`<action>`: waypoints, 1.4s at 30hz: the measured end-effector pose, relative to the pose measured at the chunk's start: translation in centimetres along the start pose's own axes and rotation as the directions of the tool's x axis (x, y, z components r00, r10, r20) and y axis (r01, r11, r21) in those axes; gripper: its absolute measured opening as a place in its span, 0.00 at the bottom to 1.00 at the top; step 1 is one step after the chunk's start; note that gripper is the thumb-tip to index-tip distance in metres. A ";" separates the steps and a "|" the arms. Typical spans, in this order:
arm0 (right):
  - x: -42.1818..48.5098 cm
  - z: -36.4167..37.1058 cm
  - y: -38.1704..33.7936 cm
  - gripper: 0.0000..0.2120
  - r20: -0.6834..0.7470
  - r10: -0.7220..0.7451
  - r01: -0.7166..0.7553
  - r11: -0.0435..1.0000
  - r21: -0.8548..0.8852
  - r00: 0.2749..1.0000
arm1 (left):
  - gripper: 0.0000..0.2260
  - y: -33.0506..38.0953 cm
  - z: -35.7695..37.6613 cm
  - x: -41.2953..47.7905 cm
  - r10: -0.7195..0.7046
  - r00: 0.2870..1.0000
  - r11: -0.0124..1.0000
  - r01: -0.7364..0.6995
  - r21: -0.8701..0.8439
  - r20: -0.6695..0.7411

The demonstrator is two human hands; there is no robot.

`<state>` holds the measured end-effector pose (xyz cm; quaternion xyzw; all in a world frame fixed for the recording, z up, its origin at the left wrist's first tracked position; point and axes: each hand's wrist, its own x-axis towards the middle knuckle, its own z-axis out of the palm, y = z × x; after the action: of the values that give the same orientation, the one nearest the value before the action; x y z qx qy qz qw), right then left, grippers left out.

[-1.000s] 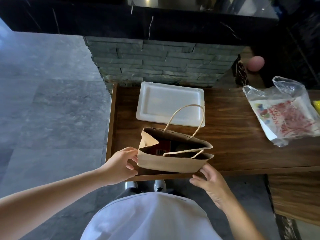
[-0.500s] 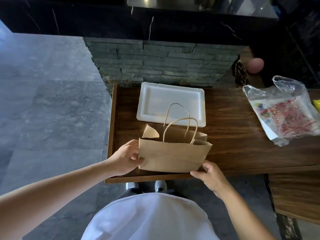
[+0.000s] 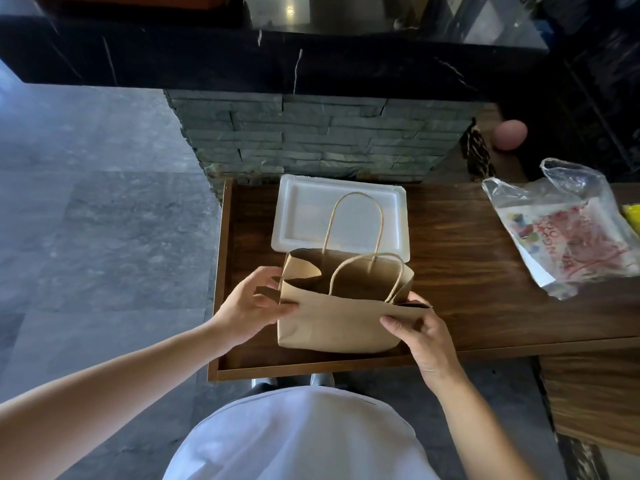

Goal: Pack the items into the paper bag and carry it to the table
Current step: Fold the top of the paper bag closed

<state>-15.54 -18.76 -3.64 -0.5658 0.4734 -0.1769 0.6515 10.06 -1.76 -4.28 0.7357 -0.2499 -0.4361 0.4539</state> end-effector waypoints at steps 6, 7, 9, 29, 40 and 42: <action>-0.8 -1.0 -0.1 0.38 0.076 -0.055 0.055 0.998 0.004 0.996 | 0.32 -0.3 -0.5 -0.6 0.012 0.990 0.973 -0.045 0.227 0.144; -0.9 -1.0 0.0 0.37 0.098 -0.053 0.056 0.998 -0.028 0.994 | 0.32 -0.3 -0.5 -0.8 -0.005 0.985 0.958 -0.046 0.284 0.174; -1.0 -1.0 0.1 0.26 0.136 -0.049 0.061 0.994 -0.092 0.989 | 0.28 -0.4 -0.3 -1.1 0.006 0.972 0.922 -0.098 0.376 0.237; 0.9 1.8 0.8 0.18 -0.251 -0.114 -0.019 0.881 -0.473 0.961 | 0.15 -0.5 3.2 0.0 -0.104 0.978 0.932 0.158 0.325 -0.180; 1.3 1.8 -0.1 0.19 0.400 -0.214 0.443 0.598 -0.668 0.891 | 0.25 1.0 0.1 -0.1 0.392 0.776 0.230 -0.603 0.764 0.494; 1.6 2.2 -0.3 0.17 0.368 -0.215 0.421 0.587 -0.692 0.905 | 0.26 2.0 1.1 0.3 0.345 0.751 0.080 -0.621 0.780 0.563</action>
<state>-12.83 -18.84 -4.23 -0.8781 0.3089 -0.0059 0.3652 9.34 -3.39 -2.85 0.6679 -0.7369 -0.1036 0.0105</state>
